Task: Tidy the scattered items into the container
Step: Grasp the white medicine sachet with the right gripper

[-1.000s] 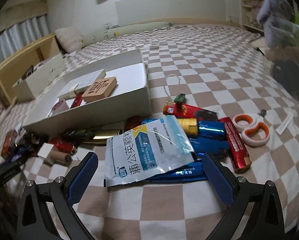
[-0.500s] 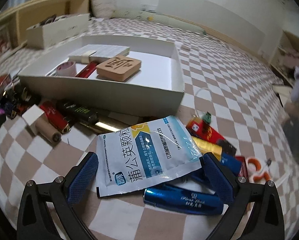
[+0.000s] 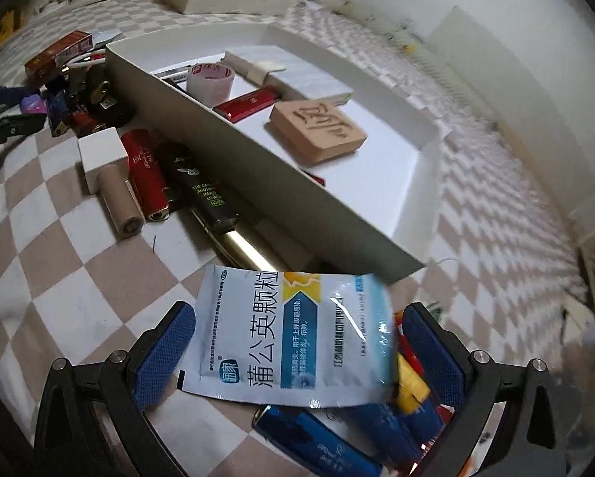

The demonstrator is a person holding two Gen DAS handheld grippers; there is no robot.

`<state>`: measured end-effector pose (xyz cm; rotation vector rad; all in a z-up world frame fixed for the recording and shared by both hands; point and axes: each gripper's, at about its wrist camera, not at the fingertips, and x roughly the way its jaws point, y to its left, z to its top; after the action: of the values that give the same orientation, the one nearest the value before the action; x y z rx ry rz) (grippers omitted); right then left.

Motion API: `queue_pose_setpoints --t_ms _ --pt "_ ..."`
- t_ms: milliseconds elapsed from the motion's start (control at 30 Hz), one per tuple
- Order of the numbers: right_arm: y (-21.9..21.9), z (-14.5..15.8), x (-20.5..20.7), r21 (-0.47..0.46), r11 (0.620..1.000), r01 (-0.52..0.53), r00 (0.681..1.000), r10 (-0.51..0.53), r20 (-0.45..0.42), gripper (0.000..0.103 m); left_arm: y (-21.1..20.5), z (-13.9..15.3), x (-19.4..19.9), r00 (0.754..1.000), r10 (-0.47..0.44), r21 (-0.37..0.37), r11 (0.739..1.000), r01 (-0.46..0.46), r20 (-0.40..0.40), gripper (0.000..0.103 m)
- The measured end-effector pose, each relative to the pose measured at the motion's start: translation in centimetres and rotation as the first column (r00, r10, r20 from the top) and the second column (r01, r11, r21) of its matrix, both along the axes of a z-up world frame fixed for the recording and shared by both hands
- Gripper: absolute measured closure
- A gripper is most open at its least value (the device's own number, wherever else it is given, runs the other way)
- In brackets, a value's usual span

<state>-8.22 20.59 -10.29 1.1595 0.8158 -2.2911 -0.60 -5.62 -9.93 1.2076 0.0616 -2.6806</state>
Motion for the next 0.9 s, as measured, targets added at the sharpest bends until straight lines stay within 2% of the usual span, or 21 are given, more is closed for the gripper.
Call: queue_pose_setpoints --t_ms 133,367,433,500,700,900 --pt "0.4 -0.6 -0.5 -0.042 0.999 0.029 0.998 -0.027 0.061 0.000 0.1 0.0 0.0 1.000 -0.001 -0.003 1.000 0.001 0.002 0.018" --pt "0.5 -0.6 0.9 -0.069 0.990 0.120 0.993 -0.120 0.015 0.001 0.0 -0.1 0.0 1.000 0.000 -0.002 1.000 0.000 0.002 0.018" --pt "0.6 -0.5 1.4 -0.091 0.987 0.134 0.991 -0.133 0.009 0.007 0.0 -0.1 0.0 1.000 -0.001 -0.001 1.000 0.001 0.002 0.018" --pt "0.7 -0.3 1.9 -0.120 0.983 0.139 0.990 -0.138 0.018 0.020 0.0 0.0 0.0 1.000 -0.002 -0.002 1.000 0.002 0.002 0.018" --pt "0.7 0.1 2.4 -0.181 0.963 0.200 0.980 -0.199 0.025 0.026 -0.1 0.1 0.2 1.000 -0.001 0.015 1.000 0.001 0.008 0.018" --pt "0.0 0.5 3.7 -0.261 0.932 0.251 0.968 -0.241 0.069 0.027 0.2 0.4 0.5 1.000 -0.011 0.028 1.000 0.011 0.014 0.018"
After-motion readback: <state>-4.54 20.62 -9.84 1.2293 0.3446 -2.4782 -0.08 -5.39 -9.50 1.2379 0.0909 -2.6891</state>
